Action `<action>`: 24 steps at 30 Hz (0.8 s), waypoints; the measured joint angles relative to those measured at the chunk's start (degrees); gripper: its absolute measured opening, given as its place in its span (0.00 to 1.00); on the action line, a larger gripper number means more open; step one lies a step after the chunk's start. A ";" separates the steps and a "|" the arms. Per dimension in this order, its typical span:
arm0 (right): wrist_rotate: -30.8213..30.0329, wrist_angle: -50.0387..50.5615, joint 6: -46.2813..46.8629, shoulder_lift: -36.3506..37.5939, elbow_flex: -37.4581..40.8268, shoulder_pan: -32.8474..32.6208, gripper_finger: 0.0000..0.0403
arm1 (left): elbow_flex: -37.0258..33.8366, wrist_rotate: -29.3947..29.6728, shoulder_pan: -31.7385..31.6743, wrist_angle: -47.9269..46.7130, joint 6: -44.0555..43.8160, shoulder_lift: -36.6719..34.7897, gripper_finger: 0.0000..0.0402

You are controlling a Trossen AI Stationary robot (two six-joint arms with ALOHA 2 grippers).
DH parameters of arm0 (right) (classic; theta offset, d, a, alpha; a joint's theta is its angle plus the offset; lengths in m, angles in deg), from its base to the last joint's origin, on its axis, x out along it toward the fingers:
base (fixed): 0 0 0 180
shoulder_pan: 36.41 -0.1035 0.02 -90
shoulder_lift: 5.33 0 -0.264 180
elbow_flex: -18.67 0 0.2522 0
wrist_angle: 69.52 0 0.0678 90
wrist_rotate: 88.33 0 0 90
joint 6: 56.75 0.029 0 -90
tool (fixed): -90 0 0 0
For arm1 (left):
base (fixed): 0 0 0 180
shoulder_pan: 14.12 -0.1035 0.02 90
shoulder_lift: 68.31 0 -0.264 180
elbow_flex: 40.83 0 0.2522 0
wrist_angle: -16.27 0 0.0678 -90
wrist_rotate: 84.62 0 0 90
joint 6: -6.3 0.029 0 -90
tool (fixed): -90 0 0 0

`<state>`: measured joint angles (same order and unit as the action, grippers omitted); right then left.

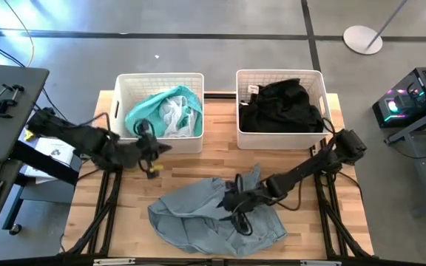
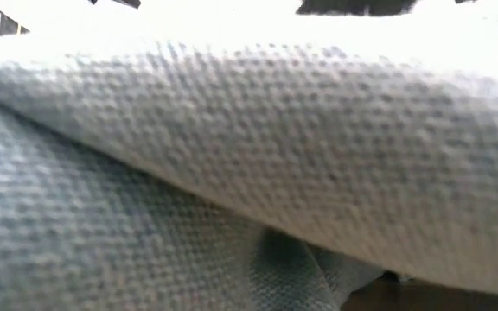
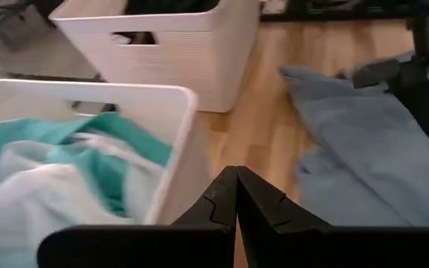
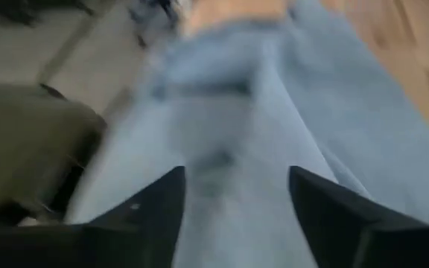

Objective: Sort clothes
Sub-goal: Put the light blue pants into the left white laundry bin

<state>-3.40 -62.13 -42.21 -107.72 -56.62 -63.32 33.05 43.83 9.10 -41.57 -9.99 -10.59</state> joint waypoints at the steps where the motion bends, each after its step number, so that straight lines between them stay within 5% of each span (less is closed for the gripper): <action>1: 0.90 -1.53 -0.24 -0.63 -0.94 -0.21 0.60 | 0.00 0.60 1.42 0.33 -1.14 0.75 0.00; 10: 2.15 -2.50 -2.16 -10.43 -10.11 -2.54 0.92 | 0.00 2.18 10.66 1.19 -10.22 6.19 0.00; 17: -3.78 5.62 -2.29 -16.11 -14.76 -1.78 0.94 | 0.00 2.89 12.89 1.01 -11.14 10.00 0.00; 24: -4.86 9.40 2.51 -19.15 -11.06 1.84 0.94 | 0.00 2.83 12.96 0.15 -11.12 12.10 0.00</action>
<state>-8.26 -52.73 -39.70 -126.87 -67.68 -61.48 33.05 46.66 22.06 -41.42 -21.11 1.51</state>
